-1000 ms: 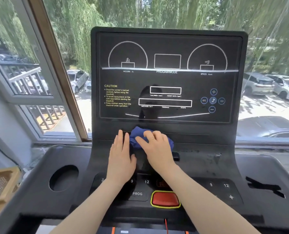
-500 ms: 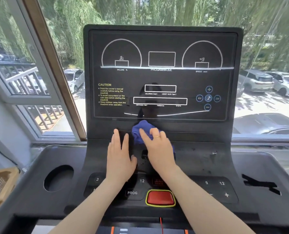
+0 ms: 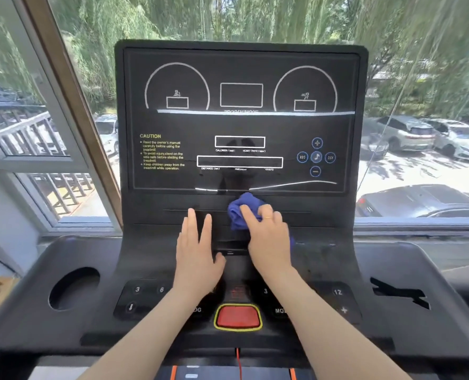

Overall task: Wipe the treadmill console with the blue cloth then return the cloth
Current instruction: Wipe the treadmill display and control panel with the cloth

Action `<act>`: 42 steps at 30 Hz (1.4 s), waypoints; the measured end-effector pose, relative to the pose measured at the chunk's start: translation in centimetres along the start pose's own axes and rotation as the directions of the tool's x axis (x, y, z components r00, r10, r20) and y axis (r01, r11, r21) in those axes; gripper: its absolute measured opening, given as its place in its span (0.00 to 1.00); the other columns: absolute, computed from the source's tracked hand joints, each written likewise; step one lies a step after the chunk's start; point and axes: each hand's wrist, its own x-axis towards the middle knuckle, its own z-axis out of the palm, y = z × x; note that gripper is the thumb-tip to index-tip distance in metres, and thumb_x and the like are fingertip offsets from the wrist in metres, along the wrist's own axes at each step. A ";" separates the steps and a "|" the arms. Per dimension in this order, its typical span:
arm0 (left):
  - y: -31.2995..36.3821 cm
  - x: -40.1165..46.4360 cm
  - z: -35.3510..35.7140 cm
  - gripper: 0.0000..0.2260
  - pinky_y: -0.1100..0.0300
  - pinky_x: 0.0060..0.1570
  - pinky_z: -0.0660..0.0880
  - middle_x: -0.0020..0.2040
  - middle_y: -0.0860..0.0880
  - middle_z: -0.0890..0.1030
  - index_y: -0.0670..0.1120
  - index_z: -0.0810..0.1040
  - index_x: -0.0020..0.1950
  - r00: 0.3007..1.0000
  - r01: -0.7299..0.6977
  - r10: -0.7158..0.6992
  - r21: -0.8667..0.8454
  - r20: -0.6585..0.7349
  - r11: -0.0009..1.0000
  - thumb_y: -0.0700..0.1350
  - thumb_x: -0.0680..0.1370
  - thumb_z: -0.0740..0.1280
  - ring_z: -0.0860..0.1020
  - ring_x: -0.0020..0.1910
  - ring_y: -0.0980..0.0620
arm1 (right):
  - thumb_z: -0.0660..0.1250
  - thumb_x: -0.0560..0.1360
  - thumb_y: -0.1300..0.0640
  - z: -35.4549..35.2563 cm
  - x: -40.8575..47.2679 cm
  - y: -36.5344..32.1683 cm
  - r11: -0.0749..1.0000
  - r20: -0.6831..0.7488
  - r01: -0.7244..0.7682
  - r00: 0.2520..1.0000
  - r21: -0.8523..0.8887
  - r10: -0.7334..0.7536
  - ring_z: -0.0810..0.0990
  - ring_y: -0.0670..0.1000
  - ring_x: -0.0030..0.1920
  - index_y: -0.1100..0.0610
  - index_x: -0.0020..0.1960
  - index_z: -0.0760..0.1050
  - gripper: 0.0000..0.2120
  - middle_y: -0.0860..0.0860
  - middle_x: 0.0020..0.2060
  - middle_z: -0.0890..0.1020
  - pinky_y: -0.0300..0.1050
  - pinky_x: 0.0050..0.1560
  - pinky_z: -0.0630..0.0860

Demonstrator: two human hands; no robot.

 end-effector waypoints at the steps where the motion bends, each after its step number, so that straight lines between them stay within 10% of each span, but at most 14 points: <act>1: 0.4 0.0 0.1 0.34 0.52 0.72 0.48 0.76 0.40 0.41 0.44 0.52 0.75 1.000 -0.010 0.010 -0.003 0.001 1.000 0.44 0.74 0.65 0.43 0.75 0.41 | 0.63 0.60 0.67 0.0 0.3 -0.4 0.999 0.016 0.034 0.999 -0.002 -0.034 0.75 0.59 0.33 0.55 0.54 0.79 0.24 0.58 0.42 0.78 0.44 0.29 0.68; 13: 4.8 0.4 2.8 0.33 0.50 0.71 0.50 0.75 0.38 0.43 0.47 0.53 0.76 0.994 -0.108 0.108 -0.006 0.032 0.994 0.41 0.73 0.64 0.45 0.75 0.40 | 0.60 0.70 0.74 -3.0 -3.9 14.5 0.891 0.164 -0.451 0.884 0.047 0.438 0.71 0.61 0.50 0.53 0.72 0.65 0.33 0.59 0.57 0.71 0.48 0.41 0.68; 21: 4.4 1.0 3.4 0.37 0.40 0.63 0.65 0.70 0.34 0.63 0.38 0.64 0.71 0.993 -0.102 0.110 0.179 -0.038 0.979 0.33 0.62 0.69 0.64 0.67 0.32 | 0.61 0.58 0.67 -1.5 -5.9 10.3 0.992 0.132 0.126 0.983 0.003 -0.126 0.71 0.56 0.29 0.51 0.55 0.81 0.28 0.54 0.38 0.77 0.44 0.25 0.67; 27: 2.6 1.0 1.9 0.36 0.43 0.65 0.64 0.70 0.39 0.66 0.37 0.62 0.71 0.977 -0.203 0.213 0.352 0.010 0.914 0.33 0.63 0.68 0.65 0.69 0.37 | 0.70 0.57 0.74 -2.4 -4.9 12.8 0.984 0.155 -0.168 0.976 0.065 0.156 0.73 0.58 0.30 0.50 0.58 0.80 0.34 0.56 0.40 0.76 0.43 0.27 0.67; 37: 3.3 0.7 2.8 0.37 0.44 0.68 0.59 0.73 0.35 0.57 0.42 0.60 0.73 0.982 -0.186 0.189 0.314 0.019 0.931 0.30 0.65 0.64 0.60 0.71 0.35 | 0.55 0.78 0.59 -5.3 -7.3 7.5 0.958 0.554 0.192 0.784 0.213 -0.280 0.71 0.56 0.54 0.41 0.72 0.62 0.25 0.52 0.56 0.70 0.46 0.43 0.65; 42: 4.0 0.4 2.6 0.34 0.46 0.69 0.56 0.74 0.34 0.52 0.45 0.60 0.74 0.985 -0.168 0.170 0.247 0.013 0.954 0.29 0.68 0.60 0.60 0.69 0.35 | 0.58 0.76 0.63 -4.9 -6.1 14.5 0.991 0.452 -0.128 0.887 0.049 0.092 0.73 0.59 0.52 0.41 0.68 0.68 0.26 0.54 0.55 0.72 0.48 0.44 0.70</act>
